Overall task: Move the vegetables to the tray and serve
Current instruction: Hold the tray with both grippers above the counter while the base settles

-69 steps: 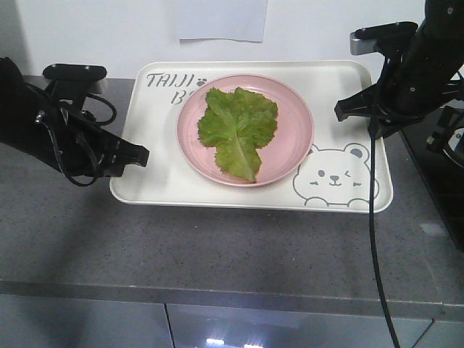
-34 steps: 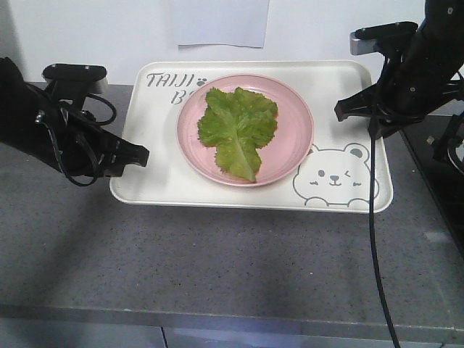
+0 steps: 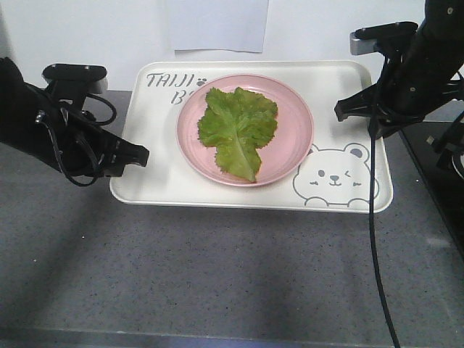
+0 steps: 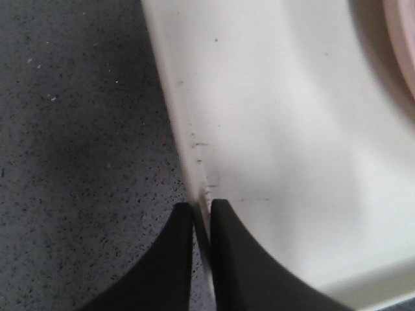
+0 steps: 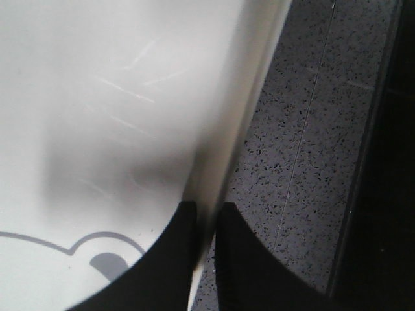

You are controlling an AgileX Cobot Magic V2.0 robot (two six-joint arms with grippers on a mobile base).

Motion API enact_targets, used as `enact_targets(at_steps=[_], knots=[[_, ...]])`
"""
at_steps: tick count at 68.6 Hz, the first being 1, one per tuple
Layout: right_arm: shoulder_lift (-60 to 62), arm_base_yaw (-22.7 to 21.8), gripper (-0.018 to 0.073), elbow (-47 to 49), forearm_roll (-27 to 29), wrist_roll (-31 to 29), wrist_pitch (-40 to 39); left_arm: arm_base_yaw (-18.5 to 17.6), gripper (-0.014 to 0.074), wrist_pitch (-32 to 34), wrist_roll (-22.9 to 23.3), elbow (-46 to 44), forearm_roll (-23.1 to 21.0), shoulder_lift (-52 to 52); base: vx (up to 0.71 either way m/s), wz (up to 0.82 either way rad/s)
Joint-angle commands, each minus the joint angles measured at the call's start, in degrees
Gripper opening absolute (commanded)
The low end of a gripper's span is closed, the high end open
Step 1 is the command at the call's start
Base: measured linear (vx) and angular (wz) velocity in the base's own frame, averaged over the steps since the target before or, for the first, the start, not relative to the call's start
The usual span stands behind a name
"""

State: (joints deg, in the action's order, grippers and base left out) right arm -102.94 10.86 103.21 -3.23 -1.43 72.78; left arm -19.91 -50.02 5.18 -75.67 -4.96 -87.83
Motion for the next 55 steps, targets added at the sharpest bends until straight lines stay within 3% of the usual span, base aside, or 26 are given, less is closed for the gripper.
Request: enact_targets(at_steps=[1,55], knots=[[3.1,1.0,0.0025,1.5,5.4,-2.0,0.7,-1.1,-0.0006,7.0,-1.5,-1.9,-5.3,2.6,0.06,-0.01],[3.1,1.0,0.0025,1.5,5.4,-2.0,0.7,-1.1,-0.0006,7.0,-1.5,-1.9,-5.3,2.6,0.05,-0.01]])
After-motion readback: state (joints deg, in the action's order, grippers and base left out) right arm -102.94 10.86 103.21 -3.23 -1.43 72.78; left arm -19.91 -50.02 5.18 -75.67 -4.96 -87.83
